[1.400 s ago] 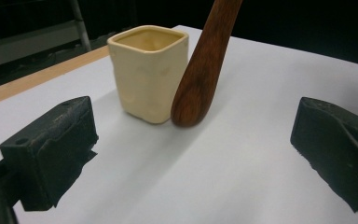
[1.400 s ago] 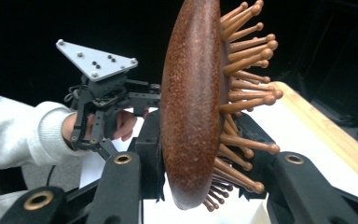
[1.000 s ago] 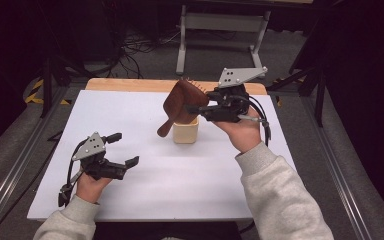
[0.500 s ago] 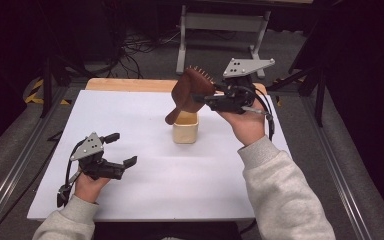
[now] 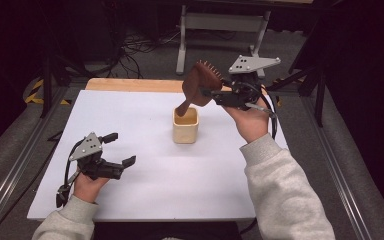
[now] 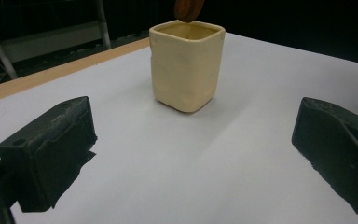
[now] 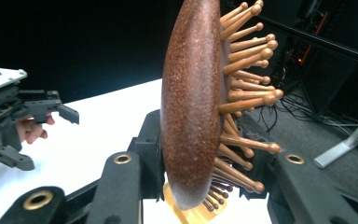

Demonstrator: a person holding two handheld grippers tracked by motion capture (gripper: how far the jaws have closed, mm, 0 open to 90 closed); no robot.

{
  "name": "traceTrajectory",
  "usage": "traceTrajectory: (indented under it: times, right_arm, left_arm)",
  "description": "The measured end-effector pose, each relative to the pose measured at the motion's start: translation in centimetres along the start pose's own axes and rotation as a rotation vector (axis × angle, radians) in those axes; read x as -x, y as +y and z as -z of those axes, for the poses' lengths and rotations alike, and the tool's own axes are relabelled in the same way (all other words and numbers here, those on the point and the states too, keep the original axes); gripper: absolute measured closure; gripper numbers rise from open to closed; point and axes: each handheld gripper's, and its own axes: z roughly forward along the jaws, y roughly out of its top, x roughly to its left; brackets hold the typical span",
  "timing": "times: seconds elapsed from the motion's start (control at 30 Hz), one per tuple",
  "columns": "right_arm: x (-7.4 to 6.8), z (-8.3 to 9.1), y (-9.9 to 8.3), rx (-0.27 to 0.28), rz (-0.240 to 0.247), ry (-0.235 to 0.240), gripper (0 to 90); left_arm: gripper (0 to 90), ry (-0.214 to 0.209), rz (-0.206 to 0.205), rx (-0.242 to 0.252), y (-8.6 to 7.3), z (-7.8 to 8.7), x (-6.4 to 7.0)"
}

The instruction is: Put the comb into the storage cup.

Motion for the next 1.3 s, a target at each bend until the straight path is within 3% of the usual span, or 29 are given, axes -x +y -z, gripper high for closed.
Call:
traceTrajectory:
  times: [0.33, 1.3]
  right_arm:
    - [0.6, -0.2, -0.5, -0.017, -0.017, -0.039, 59.8]
    - [1.9, -5.6, -3.8, -0.137, -0.093, 0.011, 59.3]
  left_arm:
    - [0.6, 0.005, 0.002, 0.002, -0.1, 0.1, -0.1]
    - [0.5, -0.002, -0.006, 0.002, 0.0, 0.2, -0.2]
